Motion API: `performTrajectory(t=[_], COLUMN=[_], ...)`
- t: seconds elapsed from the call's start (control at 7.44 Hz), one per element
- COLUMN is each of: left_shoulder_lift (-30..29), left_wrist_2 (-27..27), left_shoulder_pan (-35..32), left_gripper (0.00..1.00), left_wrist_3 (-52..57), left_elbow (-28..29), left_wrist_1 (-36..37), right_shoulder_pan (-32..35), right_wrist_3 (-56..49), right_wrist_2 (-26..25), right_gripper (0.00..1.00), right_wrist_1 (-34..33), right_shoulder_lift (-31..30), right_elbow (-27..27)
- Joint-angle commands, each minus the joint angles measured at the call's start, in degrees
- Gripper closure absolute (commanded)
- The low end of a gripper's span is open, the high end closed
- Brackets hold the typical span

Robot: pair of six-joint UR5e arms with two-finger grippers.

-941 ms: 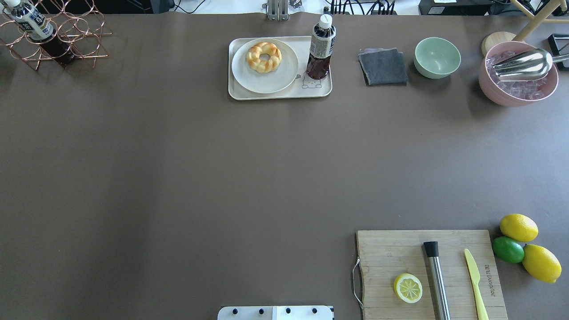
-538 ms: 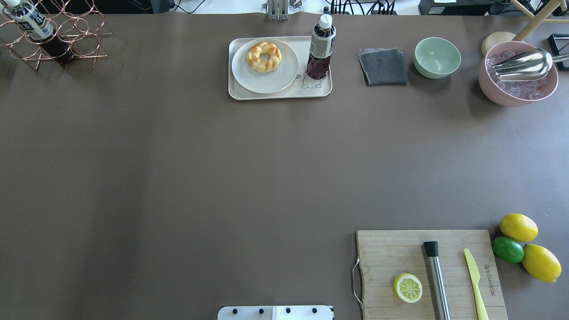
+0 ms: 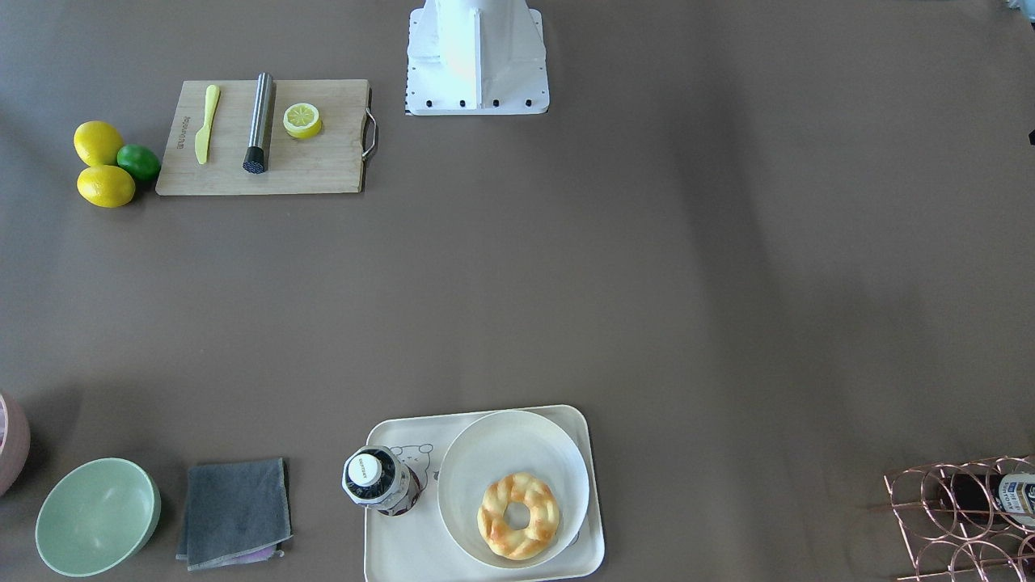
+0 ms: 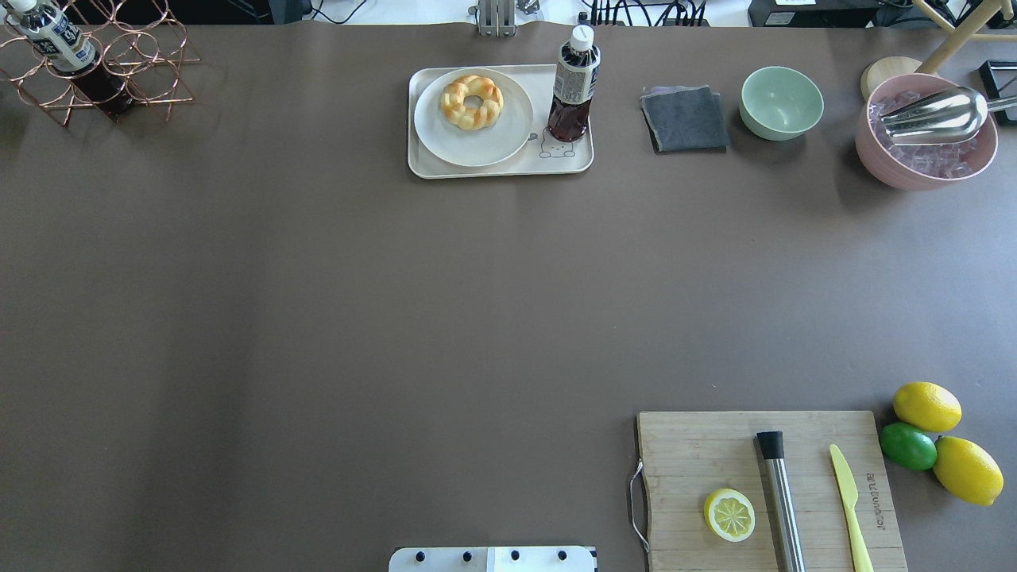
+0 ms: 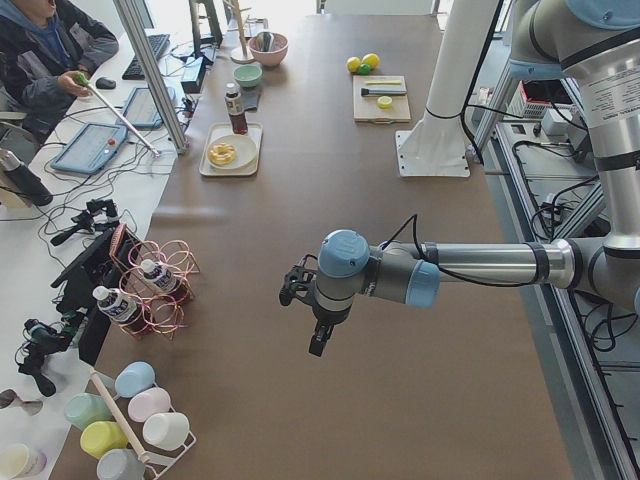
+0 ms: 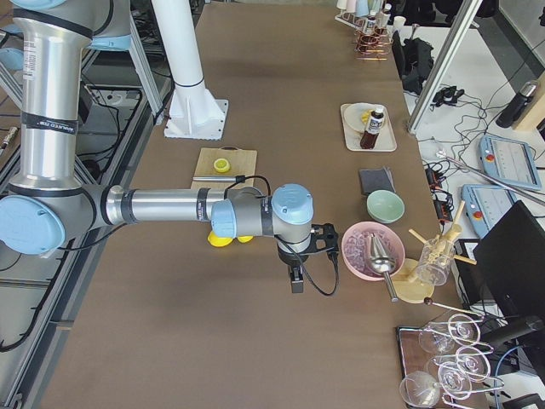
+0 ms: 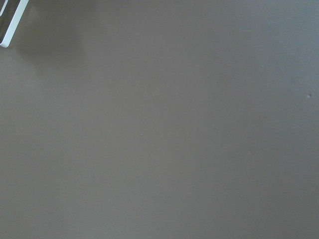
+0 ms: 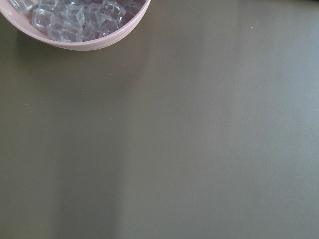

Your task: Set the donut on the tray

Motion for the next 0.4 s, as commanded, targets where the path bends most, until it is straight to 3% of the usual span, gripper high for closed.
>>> performTrajectory(t=[0.0, 0.27], left_shoulder_lift=[0.0, 0.0], left_wrist_2=[0.08, 0.08], left_shoulder_pan=[-0.09, -0.35], left_gripper=[0.02, 0.02], left_wrist_3=[-0.07, 0.01], left_elbow=[0.47, 0.21], left_wrist_1=[-0.02, -2.54], right_shoulder_pan=[0.0, 0.0], right_wrist_3=[-0.04, -0.04], right_wrist_2=[0.02, -0.06], right_gripper=[0.0, 0.0], right_wrist_1=[0.0, 0.0], right_shoulder_lift=[0.0, 0.0], right_elbow=[0.04, 0.13])
